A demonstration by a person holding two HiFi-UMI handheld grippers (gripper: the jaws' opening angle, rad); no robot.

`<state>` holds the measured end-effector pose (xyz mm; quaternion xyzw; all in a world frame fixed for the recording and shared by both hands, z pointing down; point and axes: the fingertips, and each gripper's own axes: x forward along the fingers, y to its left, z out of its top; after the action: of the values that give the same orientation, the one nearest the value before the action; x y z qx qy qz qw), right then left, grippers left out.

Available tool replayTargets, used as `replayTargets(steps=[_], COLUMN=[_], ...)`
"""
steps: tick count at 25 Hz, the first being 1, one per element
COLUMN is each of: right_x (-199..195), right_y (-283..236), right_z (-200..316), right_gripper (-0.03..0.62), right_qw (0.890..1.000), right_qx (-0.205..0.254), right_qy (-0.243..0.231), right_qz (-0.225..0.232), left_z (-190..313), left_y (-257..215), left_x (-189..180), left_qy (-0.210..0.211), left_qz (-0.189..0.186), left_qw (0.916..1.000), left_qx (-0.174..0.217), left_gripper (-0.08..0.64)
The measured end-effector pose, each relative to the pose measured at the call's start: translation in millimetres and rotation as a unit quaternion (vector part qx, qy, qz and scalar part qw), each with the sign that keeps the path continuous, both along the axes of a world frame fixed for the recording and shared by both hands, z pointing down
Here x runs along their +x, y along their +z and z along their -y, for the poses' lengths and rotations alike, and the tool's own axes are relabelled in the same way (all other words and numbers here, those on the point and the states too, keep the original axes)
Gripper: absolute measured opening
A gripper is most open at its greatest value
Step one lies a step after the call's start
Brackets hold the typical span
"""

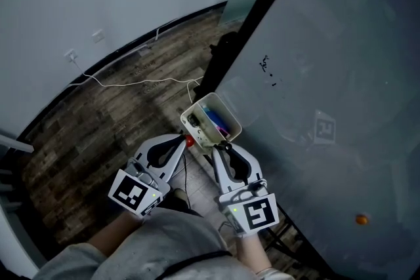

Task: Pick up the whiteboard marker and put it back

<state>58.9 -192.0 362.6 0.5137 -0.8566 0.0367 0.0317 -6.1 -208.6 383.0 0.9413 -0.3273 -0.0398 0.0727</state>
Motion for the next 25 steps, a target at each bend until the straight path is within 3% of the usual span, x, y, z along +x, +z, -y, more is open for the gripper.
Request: replayTargets(steps=[25], right_x=[3], right_y=[-51], right_z=[0], right_gripper=[0.075], right_qw=[0.999], right_qx=[0.038], right_qy=[-0.024], right_qz=[0.021], left_z=[2], left_y=[-12], left_x=[4], left_qy=[0.003], left_qz=[-0.015], left_qw=[0.9999], left_qx=[0.003], left_gripper=[0.015])
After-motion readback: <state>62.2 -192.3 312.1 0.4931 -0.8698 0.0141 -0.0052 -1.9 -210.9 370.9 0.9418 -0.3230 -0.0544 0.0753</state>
